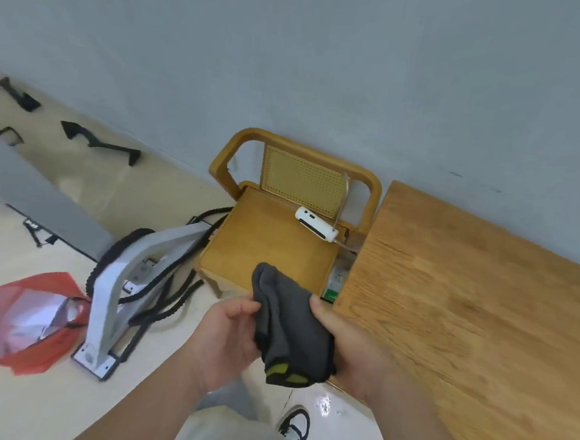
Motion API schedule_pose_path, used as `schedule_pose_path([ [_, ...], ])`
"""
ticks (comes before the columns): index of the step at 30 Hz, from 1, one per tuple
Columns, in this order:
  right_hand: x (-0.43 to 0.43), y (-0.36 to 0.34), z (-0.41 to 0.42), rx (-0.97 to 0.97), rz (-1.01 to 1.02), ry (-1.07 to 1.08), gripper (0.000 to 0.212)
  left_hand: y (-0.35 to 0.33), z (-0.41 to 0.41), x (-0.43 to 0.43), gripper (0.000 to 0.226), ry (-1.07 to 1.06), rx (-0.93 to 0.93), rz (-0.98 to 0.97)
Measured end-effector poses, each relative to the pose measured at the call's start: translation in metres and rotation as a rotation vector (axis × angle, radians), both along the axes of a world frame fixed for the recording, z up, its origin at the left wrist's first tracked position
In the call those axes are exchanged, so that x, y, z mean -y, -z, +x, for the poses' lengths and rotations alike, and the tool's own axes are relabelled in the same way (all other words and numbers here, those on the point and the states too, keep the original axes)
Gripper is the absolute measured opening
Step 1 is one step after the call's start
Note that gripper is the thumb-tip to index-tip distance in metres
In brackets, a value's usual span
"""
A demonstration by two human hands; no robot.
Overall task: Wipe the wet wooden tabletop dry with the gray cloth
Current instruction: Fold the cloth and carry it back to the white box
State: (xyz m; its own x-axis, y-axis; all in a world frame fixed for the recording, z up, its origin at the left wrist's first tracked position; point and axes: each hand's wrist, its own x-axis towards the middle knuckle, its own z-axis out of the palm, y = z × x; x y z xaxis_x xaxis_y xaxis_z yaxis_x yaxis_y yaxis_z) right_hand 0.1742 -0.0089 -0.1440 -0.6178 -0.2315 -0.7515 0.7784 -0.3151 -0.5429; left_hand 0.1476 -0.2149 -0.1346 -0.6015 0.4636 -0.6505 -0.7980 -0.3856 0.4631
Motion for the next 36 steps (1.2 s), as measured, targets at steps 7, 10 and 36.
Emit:
schedule_pose_path([
  [7, 0.139, -0.031, -0.033, -0.255, 0.349, -0.245, 0.03, -0.025, 0.036, 0.119, 0.037, -0.063, -0.151, -0.269],
  [10, 0.219, -0.042, -0.053, -0.279, 0.368, -0.376, 0.023, -0.012, 0.049, 0.193, 0.041, -0.235, -0.095, -0.359],
  [36, 0.656, -0.009, -0.179, -0.057, 0.103, -0.88, 0.03, 0.012, 0.01, 0.537, 0.019, -0.927, 0.055, -0.876],
])
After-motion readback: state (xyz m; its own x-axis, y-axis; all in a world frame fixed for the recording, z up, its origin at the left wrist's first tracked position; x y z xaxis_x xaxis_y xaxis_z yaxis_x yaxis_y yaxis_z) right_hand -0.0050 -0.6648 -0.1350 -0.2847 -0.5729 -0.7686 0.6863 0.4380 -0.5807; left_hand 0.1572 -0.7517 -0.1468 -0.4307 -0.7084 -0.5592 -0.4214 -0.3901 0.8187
